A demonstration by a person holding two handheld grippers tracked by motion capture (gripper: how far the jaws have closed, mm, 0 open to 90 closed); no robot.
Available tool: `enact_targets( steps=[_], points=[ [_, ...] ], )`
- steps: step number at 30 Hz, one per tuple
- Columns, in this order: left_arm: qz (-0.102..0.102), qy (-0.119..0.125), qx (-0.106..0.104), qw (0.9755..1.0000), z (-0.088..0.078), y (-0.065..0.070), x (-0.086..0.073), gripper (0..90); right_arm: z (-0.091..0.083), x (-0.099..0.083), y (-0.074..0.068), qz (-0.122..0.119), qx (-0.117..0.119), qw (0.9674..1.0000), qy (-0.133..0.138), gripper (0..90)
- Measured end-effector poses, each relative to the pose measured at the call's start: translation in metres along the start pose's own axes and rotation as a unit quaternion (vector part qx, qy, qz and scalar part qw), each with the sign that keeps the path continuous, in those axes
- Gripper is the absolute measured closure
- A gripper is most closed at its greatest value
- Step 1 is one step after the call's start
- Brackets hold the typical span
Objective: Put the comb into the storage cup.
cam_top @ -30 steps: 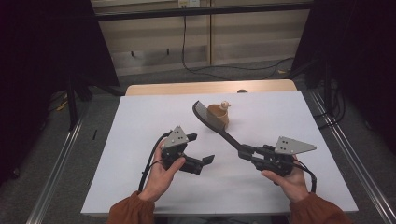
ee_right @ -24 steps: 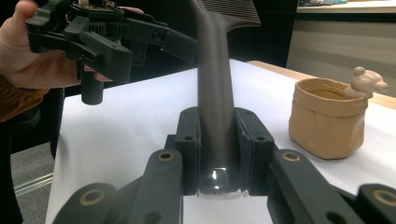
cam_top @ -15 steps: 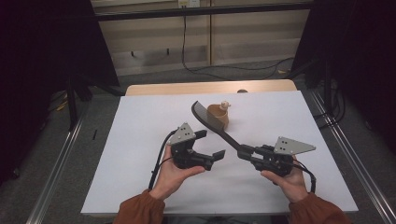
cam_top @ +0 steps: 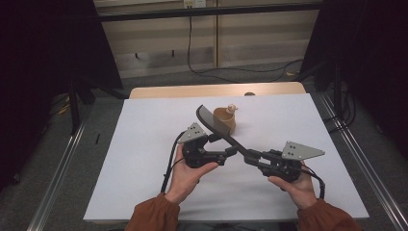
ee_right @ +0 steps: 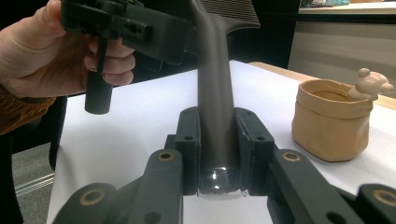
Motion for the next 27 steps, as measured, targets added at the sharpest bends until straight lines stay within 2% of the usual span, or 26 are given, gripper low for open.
enact_targets(
  steps=[2, 6, 12, 16, 20, 24, 27],
  points=[
    [-0.009, 0.007, -0.002, 0.9999, 0.002, 0.001, 0.001, 31.8, 0.0, 0.0, 0.0, 0.001, -0.002, 1.0, 0.0, 72.6],
    [-0.024, 0.007, -0.002, 0.9997, 0.005, 0.001, -0.001, 36.9, 0.0, 0.0, 0.0, 0.0, -0.002, 1.0, 0.001, 72.6],
    [-0.05, 0.011, -0.011, 0.9986, 0.01, 0.002, -0.001, 43.6, 0.0, 0.0, 0.0, 0.001, -0.004, 1.0, 0.001, 72.6],
    [-0.079, 0.017, -0.011, 0.9967, 0.013, 0.002, -0.001, 49.0, 0.0, 0.0, 0.0, 0.0, -0.005, 1.0, 0.001, 72.6],
    [-0.111, 0.024, -0.015, 0.9934, 0.015, 0.002, -0.002, 53.4, 0.0, 0.0, 0.001, -0.001, -0.009, 1.0, 0.003, 72.6],
    [-0.124, 0.024, -0.016, 0.9918, 0.015, 0.001, -0.002, 57.4, 0.0, 0.0, 0.001, -0.002, -0.01, 0.9999, 0.003, 72.6],
    [-0.142, 0.033, -0.021, 0.989, 0.014, 0.0, -0.001, 60.4, 0.001, -0.001, 0.002, -0.002, -0.01, 0.9999, 0.003, 72.6]
  ],
)
Point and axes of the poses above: each handheld gripper's, and its own axes: z roughly forward along the jaws, x roughly out of its top, y roughly to its right, the point moved 6 cm from there along z, roughly forward along the jaws, and after that the axes turned 3 degrees about -x, right-handed, at the moved point
